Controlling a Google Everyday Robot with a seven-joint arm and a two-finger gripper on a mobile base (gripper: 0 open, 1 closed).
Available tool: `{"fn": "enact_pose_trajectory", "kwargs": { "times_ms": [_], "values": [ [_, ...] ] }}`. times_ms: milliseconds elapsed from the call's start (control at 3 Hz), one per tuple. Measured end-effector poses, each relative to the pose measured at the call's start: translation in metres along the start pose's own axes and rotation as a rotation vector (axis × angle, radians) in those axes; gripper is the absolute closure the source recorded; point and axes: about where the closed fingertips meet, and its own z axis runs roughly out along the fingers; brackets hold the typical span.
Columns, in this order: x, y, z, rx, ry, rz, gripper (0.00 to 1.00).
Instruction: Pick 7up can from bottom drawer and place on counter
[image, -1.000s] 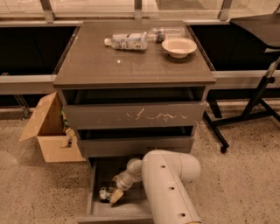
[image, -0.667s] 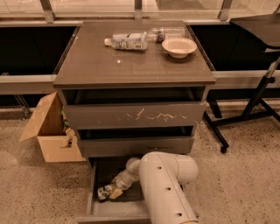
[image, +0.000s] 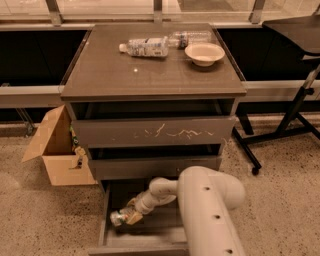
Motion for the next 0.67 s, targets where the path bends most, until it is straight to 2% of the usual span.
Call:
{"fn": "enact_pose_trajectory", "kwargs": {
  "times_ms": [333, 667],
  "values": [
    [-0.0229, 0.0454, -0.0711, 0.020, -0.084, -0.090, 1.00],
    [-0.0229, 0.0454, -0.0711, 0.020, -0.084, -0.090, 1.00]
  ]
}}
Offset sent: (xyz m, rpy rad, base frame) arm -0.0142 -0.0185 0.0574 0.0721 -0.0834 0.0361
